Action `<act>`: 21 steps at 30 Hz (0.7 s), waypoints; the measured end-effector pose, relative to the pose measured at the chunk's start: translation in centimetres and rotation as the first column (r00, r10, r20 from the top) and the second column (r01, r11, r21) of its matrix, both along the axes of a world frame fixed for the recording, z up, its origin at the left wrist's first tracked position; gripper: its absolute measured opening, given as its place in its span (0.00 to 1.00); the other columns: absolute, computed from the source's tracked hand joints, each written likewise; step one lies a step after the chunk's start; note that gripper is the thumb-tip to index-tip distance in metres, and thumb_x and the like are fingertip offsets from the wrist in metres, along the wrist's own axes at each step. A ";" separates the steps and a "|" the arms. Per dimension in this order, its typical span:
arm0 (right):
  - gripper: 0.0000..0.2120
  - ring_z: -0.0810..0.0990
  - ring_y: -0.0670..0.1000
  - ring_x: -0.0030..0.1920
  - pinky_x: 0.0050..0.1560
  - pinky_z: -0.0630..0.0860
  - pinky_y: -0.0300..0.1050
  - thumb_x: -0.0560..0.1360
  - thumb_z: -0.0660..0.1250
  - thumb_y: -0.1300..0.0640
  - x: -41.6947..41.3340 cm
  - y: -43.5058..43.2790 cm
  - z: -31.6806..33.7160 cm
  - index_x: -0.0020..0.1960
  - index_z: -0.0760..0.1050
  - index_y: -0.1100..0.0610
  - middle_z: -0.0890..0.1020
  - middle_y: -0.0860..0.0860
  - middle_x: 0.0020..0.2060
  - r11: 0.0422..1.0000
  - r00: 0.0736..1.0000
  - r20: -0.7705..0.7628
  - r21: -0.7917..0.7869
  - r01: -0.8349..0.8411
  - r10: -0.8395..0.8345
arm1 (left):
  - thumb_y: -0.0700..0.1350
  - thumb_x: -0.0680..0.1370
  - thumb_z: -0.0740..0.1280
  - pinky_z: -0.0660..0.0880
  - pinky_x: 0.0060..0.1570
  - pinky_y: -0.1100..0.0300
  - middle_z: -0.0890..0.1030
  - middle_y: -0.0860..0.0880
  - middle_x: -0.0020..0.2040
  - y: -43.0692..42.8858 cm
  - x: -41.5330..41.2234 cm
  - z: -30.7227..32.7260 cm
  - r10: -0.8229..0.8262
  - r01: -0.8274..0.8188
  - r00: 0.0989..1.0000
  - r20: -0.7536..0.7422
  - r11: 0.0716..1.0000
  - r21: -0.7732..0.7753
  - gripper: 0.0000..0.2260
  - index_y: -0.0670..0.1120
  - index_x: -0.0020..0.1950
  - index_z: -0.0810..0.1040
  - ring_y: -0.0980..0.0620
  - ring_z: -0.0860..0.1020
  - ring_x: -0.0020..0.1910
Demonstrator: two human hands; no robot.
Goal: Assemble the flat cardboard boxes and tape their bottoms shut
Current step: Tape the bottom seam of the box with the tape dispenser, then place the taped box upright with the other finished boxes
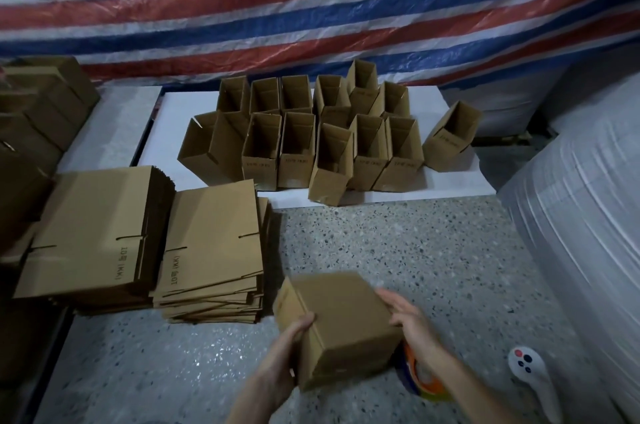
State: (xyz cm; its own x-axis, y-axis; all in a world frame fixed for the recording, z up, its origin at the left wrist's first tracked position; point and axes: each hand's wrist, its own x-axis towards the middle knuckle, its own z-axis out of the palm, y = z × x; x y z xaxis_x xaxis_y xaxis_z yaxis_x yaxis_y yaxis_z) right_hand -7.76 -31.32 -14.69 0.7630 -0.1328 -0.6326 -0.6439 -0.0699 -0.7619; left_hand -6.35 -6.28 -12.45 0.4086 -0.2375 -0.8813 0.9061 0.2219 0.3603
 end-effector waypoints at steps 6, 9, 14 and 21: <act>0.38 0.78 0.45 0.60 0.54 0.78 0.40 0.70 0.71 0.62 4.0 1.1 1.0 0.71 0.64 0.32 0.73 0.38 0.63 0.955 0.970 0.013 -0.180 -0.237 0.243 | 0.44 0.55 0.85 0.77 0.61 0.43 0.74 0.48 0.65 -1.8 2.9 -0.3 -0.251 -0.005 0.783 0.569 0.913 0.408 0.49 0.53 0.72 0.66 0.47 0.73 0.64; 0.47 0.80 0.48 0.60 0.55 0.80 0.41 0.60 0.77 0.57 4.9 3.9 -0.4 0.73 0.61 0.39 0.80 0.42 0.58 0.953 0.954 -0.016 -0.049 -0.301 0.300 | 0.35 0.66 0.80 0.73 0.64 0.55 0.73 0.46 0.66 -2.5 2.4 -2.7 -0.277 -0.014 0.759 0.589 0.898 0.440 0.34 0.50 0.68 0.70 0.48 0.71 0.67; 0.51 0.74 0.47 0.69 0.70 0.72 0.55 0.60 0.80 0.41 5.7 7.5 -3.1 0.77 0.58 0.39 0.76 0.45 0.67 0.976 0.976 0.008 -0.035 -0.217 0.217 | 0.37 0.73 0.76 0.73 0.47 0.71 0.74 0.54 0.62 -2.4 3.2 -4.9 -0.120 -0.101 0.859 0.498 0.913 0.395 0.29 0.53 0.67 0.67 0.62 0.74 0.56; 0.36 0.80 0.48 0.61 0.64 0.77 0.54 0.67 0.73 0.40 10.0 10.4 -3.1 0.72 0.66 0.41 0.80 0.46 0.62 0.991 0.998 -0.034 0.122 -0.054 0.059 | 0.59 0.78 0.68 0.74 0.63 0.50 0.76 0.52 0.61 -1.4 9.0 -3.0 0.008 -0.180 0.922 0.387 0.895 0.409 0.23 0.51 0.69 0.70 0.53 0.76 0.59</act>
